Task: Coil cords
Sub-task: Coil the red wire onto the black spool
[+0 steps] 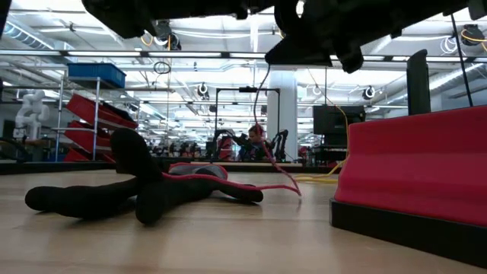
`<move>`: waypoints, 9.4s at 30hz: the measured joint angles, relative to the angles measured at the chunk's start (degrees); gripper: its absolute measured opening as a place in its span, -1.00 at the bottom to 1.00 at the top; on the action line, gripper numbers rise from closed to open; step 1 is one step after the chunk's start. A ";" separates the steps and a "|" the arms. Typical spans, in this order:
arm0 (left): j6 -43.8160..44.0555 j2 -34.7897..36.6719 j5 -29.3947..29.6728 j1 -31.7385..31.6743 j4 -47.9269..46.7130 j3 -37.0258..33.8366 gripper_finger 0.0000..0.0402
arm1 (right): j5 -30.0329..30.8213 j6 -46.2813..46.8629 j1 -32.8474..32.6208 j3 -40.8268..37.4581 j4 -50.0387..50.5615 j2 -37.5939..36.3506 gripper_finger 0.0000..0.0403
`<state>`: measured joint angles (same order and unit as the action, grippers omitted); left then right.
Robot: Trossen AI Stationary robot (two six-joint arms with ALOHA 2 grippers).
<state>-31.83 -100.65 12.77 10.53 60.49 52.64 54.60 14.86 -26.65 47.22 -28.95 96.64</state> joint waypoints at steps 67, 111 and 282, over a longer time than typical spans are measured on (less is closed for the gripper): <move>-4.16 -2.39 3.85 4.95 -2.48 -0.02 -1.00 | -2.99 21.39 -9.71 2.75 46.74 -15.78 -1.00; -4.17 -2.39 4.57 4.98 -1.44 0.02 -1.00 | 15.82 11.61 -8.52 2.73 10.10 11.76 -0.95; 19.81 -2.46 -6.62 -1.84 12.05 -1.79 -1.00 | 12.13 35.32 -10.11 6.73 53.36 -0.18 -1.00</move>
<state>-12.03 -103.11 6.15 8.70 72.54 50.85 66.73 50.19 -36.75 53.95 24.41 96.46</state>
